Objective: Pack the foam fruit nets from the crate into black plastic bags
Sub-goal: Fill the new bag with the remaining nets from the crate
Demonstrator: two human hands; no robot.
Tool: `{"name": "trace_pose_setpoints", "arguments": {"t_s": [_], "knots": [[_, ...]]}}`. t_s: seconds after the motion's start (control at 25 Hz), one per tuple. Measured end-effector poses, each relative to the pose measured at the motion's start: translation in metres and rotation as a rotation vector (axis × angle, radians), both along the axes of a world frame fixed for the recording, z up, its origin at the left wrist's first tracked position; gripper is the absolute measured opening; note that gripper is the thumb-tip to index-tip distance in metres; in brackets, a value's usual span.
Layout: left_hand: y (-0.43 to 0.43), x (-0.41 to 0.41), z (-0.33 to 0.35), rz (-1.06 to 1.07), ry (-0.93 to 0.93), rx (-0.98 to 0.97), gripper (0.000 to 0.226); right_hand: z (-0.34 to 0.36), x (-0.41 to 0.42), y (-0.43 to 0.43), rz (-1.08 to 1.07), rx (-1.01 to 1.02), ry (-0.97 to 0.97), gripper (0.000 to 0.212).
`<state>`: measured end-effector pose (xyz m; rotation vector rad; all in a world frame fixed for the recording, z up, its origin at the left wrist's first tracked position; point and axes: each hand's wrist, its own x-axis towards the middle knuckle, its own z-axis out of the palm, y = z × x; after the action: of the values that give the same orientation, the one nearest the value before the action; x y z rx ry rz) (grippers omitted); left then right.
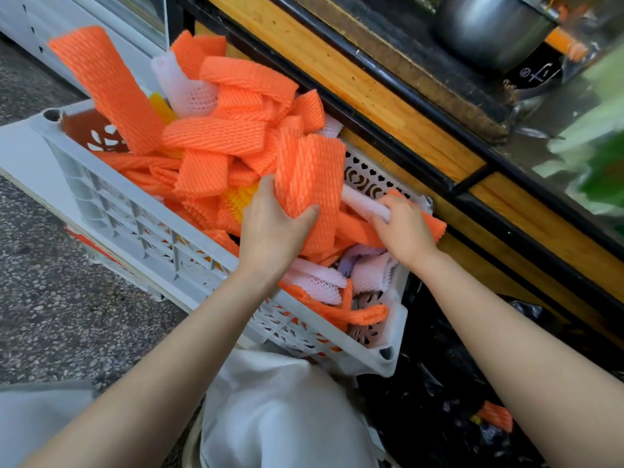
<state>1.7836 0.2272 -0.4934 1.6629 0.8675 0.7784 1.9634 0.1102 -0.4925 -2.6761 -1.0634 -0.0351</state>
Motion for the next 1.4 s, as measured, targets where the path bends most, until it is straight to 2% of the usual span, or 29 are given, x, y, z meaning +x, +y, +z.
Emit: {"name": "trace_pose_setpoints", "arguments": {"t_s": [0.16,0.28,0.36,0.44,0.64,0.76,0.84,0.92,1.0,1.08,1.16,1.28,1.36,1.4], "knots": [[-0.011,0.005,0.001,-0.028,-0.004,0.013,0.049,0.038,-0.031,-0.014,-0.172,0.314,0.044,0.027],[-0.034,0.009,0.011,-0.074,-0.044,0.016,0.048,0.059,-0.075,-0.036,-0.066,0.437,0.181,0.026],[-0.058,0.011,0.024,-0.131,-0.114,-0.037,0.039,0.063,-0.100,-0.052,0.051,0.436,0.350,0.029],[-0.087,0.012,0.037,-0.221,-0.194,-0.088,0.028,0.065,-0.110,-0.071,0.075,0.445,0.430,0.037],[-0.157,0.010,0.068,-0.563,-0.319,-0.056,0.043,0.082,-0.104,-0.137,-0.054,0.628,0.362,0.065],[-0.190,0.019,0.080,-0.760,-0.302,-0.074,0.042,0.085,-0.097,-0.182,-0.159,0.670,0.276,0.059],[-0.210,0.023,0.086,-0.901,-0.286,-0.078,0.044,0.085,-0.093,-0.213,-0.288,0.770,0.251,0.055],[-0.228,0.028,0.083,-0.990,-0.181,0.091,0.045,0.083,-0.087,-0.245,-0.431,0.870,0.218,0.051],[-0.234,0.036,0.072,-0.985,-0.004,0.399,0.059,0.075,-0.086,-0.270,-0.557,0.934,0.206,0.045],[-0.234,0.043,0.056,-1.030,0.270,0.611,0.075,0.060,-0.089,-0.289,-0.635,0.971,0.236,0.042],[-0.231,0.047,0.042,-1.124,0.527,0.688,0.089,0.039,-0.094,-0.303,-0.722,0.950,0.277,0.044],[-0.236,0.041,0.031,-1.245,0.614,0.769,0.100,0.012,-0.093,-0.321,-0.781,0.791,0.413,0.054],[-0.243,0.033,0.026,-1.285,0.646,0.896,0.091,0.003,-0.093,-0.328,-0.774,0.696,0.516,0.062],[-0.245,0.029,0.022,-1.290,0.676,0.955,0.080,0.001,-0.094,-0.328,-0.775,0.680,0.544,0.059]]}}
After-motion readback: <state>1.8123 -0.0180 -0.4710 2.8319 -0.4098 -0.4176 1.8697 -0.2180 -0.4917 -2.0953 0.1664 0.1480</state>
